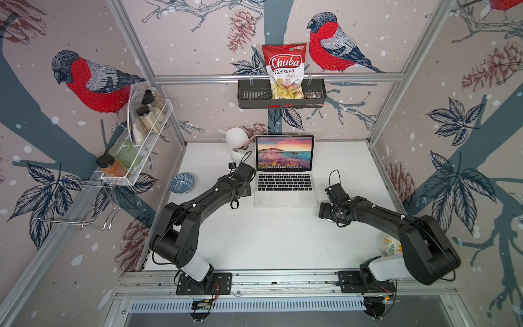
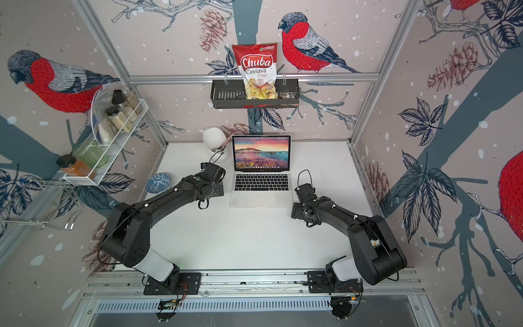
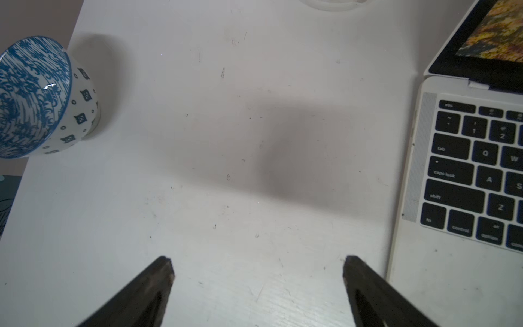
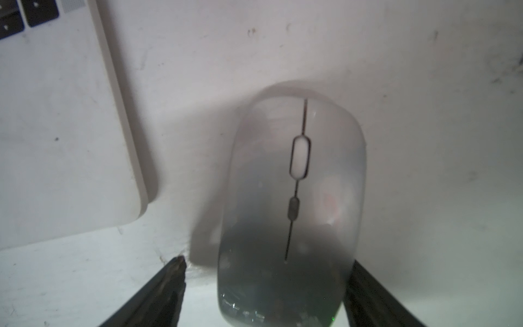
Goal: Remove the wireless mouse receiver from the laptop
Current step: Pick up the mouse from the center of the board.
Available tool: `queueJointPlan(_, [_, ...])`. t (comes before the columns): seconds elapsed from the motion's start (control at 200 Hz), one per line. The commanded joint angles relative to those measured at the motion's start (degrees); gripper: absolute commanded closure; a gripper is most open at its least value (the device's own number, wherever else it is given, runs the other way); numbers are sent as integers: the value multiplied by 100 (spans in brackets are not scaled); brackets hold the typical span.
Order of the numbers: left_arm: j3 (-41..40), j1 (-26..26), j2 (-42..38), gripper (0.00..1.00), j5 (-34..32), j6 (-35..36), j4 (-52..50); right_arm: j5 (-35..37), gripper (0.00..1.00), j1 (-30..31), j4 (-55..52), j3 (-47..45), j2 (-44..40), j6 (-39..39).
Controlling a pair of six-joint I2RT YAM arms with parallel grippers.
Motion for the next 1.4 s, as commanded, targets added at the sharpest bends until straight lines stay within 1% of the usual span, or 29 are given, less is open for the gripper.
queueJointPlan(0.0, [46,-13,78,2,88,68,17,-974,19,-22,-1018,-192,60,592])
queueJointPlan(0.045, [52,-6,108,2,98,76,29,-978,20,-32,-986,-213,85,602])
queueJointPlan(0.24, [65,-12,198,2,115,90,74,-892,21,-74,-925,-250,176,576])
queueJointPlan(0.44, [60,-11,258,2,161,75,100,-832,29,-93,-958,-232,280,488])
queueJointPlan(0.715, [35,-12,313,2,205,56,141,-734,30,-97,-941,-225,373,446])
queueJointPlan(0.82, [3,-12,317,2,243,55,187,-661,33,-71,-924,-199,492,431])
queueJointPlan(0.9, [-9,-12,322,2,254,60,211,-659,39,-31,-876,-188,585,418])
queueJointPlan(1.046, [-9,-12,331,2,320,74,250,-563,61,91,-836,-179,643,441])
queueJointPlan(1.096, [-10,-13,324,2,373,81,276,-449,67,159,-849,-163,616,453])
queueJointPlan(1.236, [16,-23,183,2,668,207,432,27,71,606,-976,105,445,396])
queueJointPlan(1.326, [41,-46,-26,2,966,317,608,367,73,980,-1118,423,380,261])
queueJointPlan(1.396, [43,-63,-240,3,1255,375,776,465,73,1201,-1186,656,348,111])
